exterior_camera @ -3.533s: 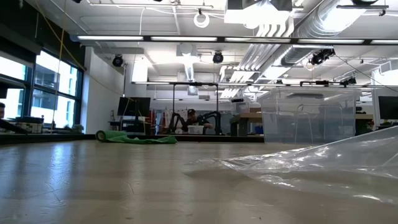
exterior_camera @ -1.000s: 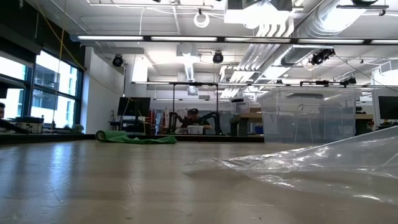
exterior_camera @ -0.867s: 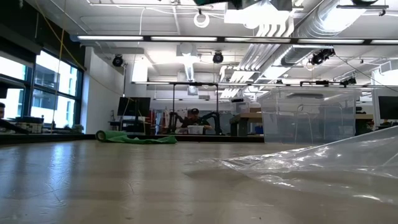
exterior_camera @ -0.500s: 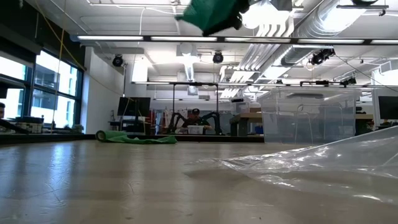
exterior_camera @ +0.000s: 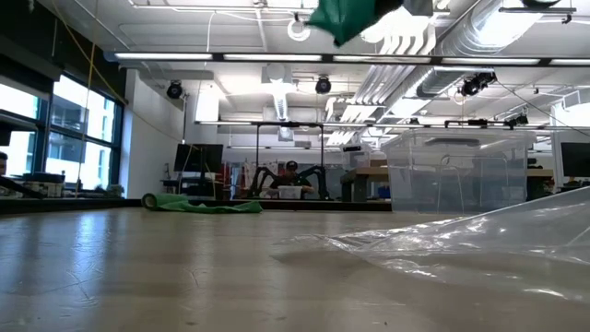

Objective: Roll bandage
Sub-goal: Roll the blue bandage

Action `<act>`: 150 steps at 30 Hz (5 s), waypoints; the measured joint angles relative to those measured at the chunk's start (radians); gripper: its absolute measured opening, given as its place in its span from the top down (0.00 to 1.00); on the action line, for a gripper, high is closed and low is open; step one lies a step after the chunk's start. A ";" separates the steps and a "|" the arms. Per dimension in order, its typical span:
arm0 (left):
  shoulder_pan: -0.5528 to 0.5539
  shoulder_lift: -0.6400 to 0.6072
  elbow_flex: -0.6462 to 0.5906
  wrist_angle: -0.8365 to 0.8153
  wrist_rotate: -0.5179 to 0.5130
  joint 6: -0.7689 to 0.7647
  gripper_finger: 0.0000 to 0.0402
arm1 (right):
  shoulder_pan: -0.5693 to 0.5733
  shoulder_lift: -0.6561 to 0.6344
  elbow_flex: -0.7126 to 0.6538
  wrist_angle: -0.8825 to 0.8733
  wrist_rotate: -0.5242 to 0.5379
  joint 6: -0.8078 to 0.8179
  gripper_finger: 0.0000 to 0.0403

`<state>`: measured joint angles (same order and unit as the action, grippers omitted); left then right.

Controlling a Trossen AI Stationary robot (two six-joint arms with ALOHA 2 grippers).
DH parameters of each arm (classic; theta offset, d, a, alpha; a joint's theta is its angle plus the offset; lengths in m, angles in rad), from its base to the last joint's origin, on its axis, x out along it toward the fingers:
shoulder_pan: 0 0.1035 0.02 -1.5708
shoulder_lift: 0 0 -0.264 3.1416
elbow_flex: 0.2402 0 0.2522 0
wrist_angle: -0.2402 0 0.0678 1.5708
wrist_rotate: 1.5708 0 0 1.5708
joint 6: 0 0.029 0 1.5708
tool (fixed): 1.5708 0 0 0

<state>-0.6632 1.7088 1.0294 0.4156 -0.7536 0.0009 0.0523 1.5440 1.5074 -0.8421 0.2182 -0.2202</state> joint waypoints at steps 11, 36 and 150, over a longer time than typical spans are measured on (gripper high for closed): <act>0.037 0.000 0.000 0.003 0.147 -0.054 0.99 | -0.005 -0.057 0.000 0.088 -0.189 0.126 0.60; 0.057 -0.010 -0.001 -0.175 0.114 -0.282 0.99 | 0.092 -0.125 -0.088 0.028 -0.077 -0.004 0.28; 0.141 -0.161 0.001 -0.259 0.267 0.074 0.99 | 0.508 -0.046 -0.566 1.504 0.179 0.395 0.84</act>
<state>-0.5218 1.5482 1.0306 0.1566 -0.4870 0.0747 0.5607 1.4982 0.9413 0.6616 0.3972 0.1753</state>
